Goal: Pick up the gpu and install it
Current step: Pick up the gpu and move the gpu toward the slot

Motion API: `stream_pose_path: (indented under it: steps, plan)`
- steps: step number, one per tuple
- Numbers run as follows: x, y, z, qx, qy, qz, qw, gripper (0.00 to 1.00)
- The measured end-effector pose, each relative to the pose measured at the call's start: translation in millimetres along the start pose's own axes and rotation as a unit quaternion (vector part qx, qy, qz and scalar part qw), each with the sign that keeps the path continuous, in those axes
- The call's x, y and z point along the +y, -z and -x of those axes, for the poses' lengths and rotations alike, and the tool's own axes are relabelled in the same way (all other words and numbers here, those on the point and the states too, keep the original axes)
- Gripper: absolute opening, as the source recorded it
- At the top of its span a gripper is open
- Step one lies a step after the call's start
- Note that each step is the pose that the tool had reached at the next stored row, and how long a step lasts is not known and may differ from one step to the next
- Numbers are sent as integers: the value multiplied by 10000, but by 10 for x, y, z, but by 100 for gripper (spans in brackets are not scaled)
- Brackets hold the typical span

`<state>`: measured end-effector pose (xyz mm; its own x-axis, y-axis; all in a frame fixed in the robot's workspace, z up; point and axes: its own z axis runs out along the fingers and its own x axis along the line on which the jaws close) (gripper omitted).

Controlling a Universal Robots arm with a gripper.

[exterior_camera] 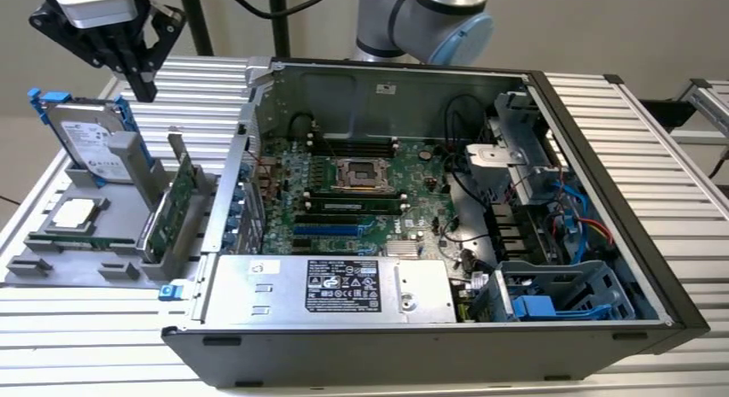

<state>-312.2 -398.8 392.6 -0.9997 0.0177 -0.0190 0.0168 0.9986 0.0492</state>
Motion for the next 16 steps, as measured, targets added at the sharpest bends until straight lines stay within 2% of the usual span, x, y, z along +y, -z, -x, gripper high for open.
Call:
stream_pose_path:
  steps: [16]
  plan:
    - [-2,2,-115,1,15,0,10000,0]
